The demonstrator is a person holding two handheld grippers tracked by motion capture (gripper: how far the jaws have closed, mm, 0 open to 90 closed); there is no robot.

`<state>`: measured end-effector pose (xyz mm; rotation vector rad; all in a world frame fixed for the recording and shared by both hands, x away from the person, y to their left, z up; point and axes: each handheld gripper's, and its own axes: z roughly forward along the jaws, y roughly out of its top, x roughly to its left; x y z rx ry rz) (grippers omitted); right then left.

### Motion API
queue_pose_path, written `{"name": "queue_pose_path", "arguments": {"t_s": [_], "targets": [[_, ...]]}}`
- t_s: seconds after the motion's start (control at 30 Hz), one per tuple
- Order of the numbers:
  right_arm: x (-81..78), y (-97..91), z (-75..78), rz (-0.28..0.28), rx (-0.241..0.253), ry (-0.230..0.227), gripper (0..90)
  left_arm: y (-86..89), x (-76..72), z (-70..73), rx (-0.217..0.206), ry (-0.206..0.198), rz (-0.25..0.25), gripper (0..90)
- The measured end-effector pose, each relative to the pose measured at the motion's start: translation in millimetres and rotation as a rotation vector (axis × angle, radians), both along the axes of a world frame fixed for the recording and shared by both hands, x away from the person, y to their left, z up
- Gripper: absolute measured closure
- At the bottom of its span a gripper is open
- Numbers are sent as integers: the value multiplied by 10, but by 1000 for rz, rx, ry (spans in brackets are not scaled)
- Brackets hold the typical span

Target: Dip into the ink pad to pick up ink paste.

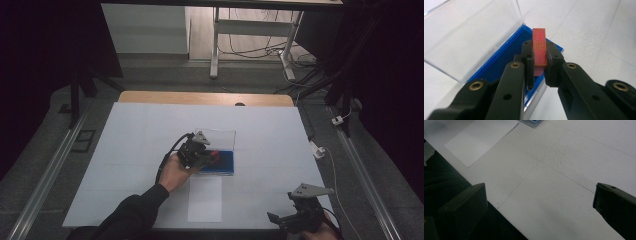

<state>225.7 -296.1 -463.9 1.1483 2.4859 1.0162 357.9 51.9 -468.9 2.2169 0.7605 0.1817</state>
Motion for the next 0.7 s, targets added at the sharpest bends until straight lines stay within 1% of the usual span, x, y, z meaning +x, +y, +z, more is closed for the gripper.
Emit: {"name": "queue_pose_path", "arguments": {"t_s": [0.17, 0.3, 0.4, 0.5, 0.7], "targets": [[0, -2, 1, 3, 0, 0, 0, 59, -84, 58, -21, -8, -1, 796], [-1, -1, 1, 4, -1, -2, 0, 103, -144, 105, -37, -8, -12, 796], [-1, -2, 2, 3, -1, -3, 0, 150, -184, 128, -60, 14, -17, 796], [-2, -2, 1, 3, 2, -5, 0, 194, -226, 145, -81, 44, -18, 796], [-6, 0, 2, 7, 2, -9, 0, 255, -313, 195, -103, 58, -29, 796]]}}
